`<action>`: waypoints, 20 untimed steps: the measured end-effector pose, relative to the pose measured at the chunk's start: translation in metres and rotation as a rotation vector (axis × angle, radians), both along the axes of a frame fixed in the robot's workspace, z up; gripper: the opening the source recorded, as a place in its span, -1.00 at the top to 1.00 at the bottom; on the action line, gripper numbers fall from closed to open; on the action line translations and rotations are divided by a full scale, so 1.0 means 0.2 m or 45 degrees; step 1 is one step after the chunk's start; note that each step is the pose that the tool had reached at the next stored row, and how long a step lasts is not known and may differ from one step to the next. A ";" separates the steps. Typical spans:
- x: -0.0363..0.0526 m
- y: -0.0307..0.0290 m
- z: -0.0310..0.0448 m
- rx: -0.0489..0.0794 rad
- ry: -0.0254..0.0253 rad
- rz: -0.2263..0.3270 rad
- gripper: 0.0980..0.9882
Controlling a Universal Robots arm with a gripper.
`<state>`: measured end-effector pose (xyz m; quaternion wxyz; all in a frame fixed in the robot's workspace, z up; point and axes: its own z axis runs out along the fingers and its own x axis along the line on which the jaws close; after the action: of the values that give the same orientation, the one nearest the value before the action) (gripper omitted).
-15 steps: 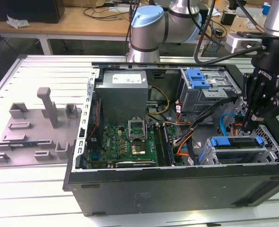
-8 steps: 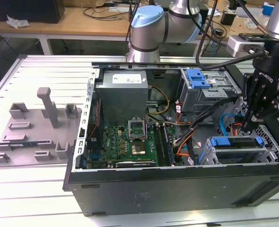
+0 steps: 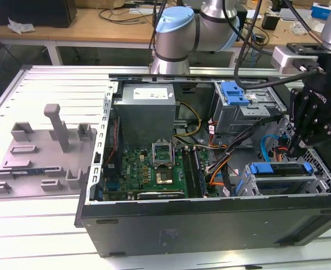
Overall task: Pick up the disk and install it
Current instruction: 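Insert the first disk wire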
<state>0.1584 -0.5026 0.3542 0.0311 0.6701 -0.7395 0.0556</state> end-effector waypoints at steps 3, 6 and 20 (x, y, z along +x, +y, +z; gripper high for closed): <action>-0.001 -0.022 0.000 0.045 -0.0021 0.009 0.85; -0.002 -0.037 0.000 0.082 -0.0037 0.017 0.85; -0.004 -0.185 0.000 0.214 -0.0056 0.049 0.85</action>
<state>0.1577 -0.5396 0.3541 -0.0279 0.6844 -0.7286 -0.0045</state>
